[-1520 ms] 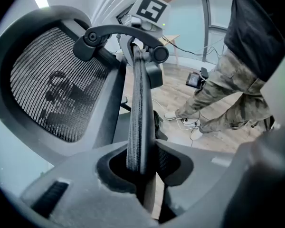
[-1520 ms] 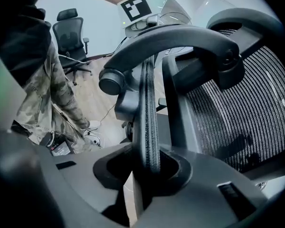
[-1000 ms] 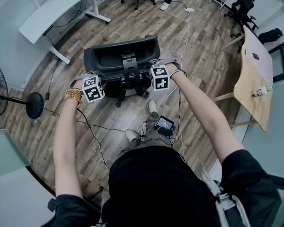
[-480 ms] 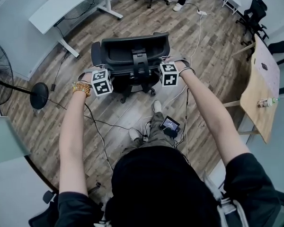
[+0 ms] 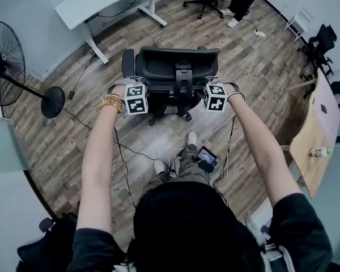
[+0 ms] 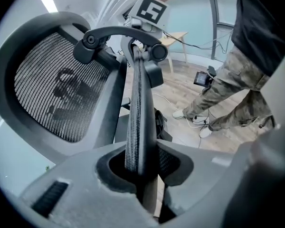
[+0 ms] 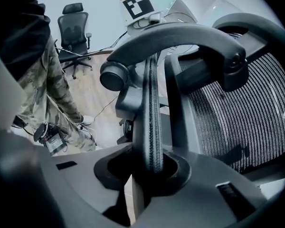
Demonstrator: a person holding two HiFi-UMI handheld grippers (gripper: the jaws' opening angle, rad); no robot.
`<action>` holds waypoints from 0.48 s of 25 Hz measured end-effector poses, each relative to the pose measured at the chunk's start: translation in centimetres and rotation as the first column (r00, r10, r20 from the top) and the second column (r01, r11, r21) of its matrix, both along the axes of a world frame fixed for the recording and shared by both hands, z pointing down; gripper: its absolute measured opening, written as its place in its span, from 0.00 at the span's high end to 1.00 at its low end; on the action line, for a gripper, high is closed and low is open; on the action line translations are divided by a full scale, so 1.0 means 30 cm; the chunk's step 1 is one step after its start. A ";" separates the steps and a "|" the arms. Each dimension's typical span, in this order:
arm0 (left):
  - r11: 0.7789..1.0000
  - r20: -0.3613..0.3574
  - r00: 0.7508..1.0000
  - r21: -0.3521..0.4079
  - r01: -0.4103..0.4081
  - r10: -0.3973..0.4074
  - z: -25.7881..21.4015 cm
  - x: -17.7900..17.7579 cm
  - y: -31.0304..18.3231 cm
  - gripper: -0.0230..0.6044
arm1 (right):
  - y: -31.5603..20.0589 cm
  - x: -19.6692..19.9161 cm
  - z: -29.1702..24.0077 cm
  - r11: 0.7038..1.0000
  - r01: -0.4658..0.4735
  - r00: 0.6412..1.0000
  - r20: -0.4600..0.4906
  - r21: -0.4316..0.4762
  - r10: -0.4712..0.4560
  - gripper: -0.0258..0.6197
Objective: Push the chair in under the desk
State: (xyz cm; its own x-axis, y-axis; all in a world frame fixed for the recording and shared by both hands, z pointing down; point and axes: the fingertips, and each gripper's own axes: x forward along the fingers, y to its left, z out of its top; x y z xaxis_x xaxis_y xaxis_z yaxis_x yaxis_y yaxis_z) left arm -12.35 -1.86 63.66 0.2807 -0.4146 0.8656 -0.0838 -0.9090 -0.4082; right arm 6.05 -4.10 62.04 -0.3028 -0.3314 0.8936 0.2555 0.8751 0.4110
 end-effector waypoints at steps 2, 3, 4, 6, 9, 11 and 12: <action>1.000 0.002 1.000 -0.004 0.009 -0.009 0.000 -0.012 -0.014 0.80 | -0.019 -0.012 0.000 1.000 0.006 1.000 0.000 -0.003 -0.006 0.84; 1.000 0.003 1.000 -0.004 0.015 -0.015 0.002 -0.017 -0.019 0.80 | -0.026 -0.017 0.002 1.000 0.011 1.000 0.001 -0.005 -0.011 0.84; 1.000 0.006 1.000 0.000 0.022 -0.022 0.004 -0.020 -0.024 0.80 | -0.033 -0.020 0.003 1.000 0.016 1.000 0.000 -0.005 -0.016 0.84; 0.999 0.010 0.999 0.010 0.032 -0.032 0.008 -0.016 -0.033 0.81 | -0.047 -0.016 0.007 1.000 0.025 1.000 -0.001 -0.004 -0.025 0.84; 0.999 0.014 0.999 0.009 0.044 -0.044 0.010 -0.007 -0.043 0.81 | -0.070 -0.008 0.009 0.999 0.038 0.999 -0.002 -0.008 -0.038 0.84; 0.999 0.014 0.999 0.007 0.050 -0.050 0.009 -0.007 -0.052 0.81 | -0.085 -0.010 0.008 0.999 0.047 0.999 0.000 -0.008 -0.047 0.84; 0.999 0.014 0.999 0.007 0.053 -0.053 0.009 -0.008 -0.058 0.81 | -0.092 -0.012 0.008 0.999 0.051 0.999 0.002 -0.007 -0.051 0.84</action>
State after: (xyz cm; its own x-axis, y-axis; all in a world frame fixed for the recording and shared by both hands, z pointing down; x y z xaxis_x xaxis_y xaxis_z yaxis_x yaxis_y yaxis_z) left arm -12.59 -3.58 63.94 0.2462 -0.4345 0.8664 -0.1260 -0.9007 -0.4158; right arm 5.68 -6.87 62.28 -0.3203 -0.3095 0.8954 0.2989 0.8638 0.4055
